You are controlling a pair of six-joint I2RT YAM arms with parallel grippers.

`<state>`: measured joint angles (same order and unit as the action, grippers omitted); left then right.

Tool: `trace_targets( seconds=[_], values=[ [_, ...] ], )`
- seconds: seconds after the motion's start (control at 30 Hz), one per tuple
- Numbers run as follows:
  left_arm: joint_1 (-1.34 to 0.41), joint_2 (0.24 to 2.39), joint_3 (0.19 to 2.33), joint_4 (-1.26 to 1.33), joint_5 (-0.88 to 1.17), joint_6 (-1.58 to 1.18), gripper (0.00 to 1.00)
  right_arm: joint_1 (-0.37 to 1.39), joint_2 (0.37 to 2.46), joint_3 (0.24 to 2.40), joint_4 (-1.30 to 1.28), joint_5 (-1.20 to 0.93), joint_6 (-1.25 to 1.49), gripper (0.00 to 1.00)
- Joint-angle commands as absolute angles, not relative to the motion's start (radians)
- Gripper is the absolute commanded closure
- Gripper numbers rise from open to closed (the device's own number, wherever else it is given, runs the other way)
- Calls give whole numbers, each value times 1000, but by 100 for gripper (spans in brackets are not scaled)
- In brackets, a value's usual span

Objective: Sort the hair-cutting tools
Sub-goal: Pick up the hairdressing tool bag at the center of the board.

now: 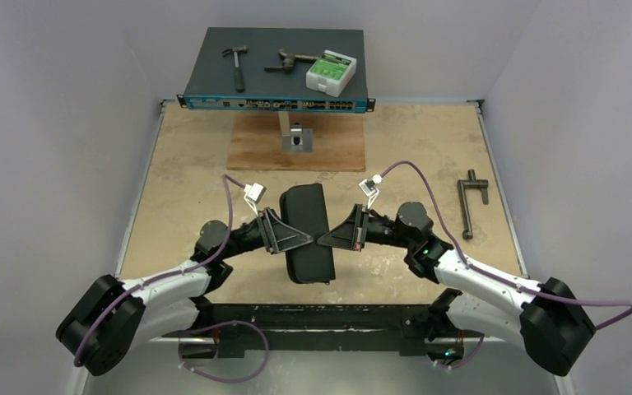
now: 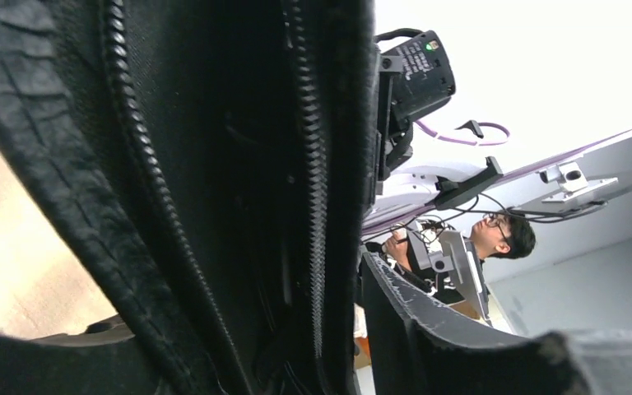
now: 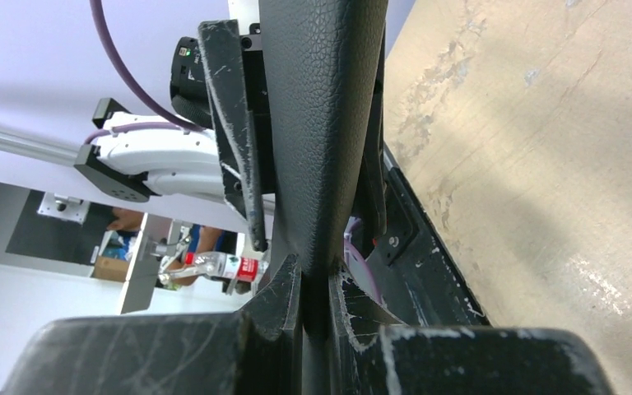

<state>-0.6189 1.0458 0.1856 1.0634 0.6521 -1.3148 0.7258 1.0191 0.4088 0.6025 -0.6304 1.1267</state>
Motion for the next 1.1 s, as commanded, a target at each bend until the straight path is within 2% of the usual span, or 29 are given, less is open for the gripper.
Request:
trace_targets(
  seconds=[0.0,0.07,0.13,0.2,0.3,0.37,0.47,0.63,0.77,1.07],
  values=[
    [-635,1067,249,1121,626,-1279,52,748,1004,475,534,-607,1068,100],
    [-635,1078,253,1122,623,-1280,61,753,1006,484,522,-607,1061,98],
    [-635,1083,255,1128,621,-1284,71,753,1002,490,512,-609,1056,92],
    [-635,1083,252,1132,615,-1289,83,754,995,498,491,-610,1043,82],
    [-635,1080,247,1149,608,-1305,98,755,976,511,449,-624,1018,61],
    [-635,1079,242,1174,605,-1324,100,752,953,514,434,-633,1011,48],
    [-632,1085,236,1235,614,-1359,100,748,915,518,403,-628,982,37],
    [-619,1155,225,1417,651,-1457,100,727,917,458,554,-666,1040,32],
    [-629,1166,257,1424,728,-1477,100,677,961,436,769,-724,1133,31],
    [-640,1119,290,1424,810,-1485,100,669,1111,543,810,-766,1107,31]
  ],
)
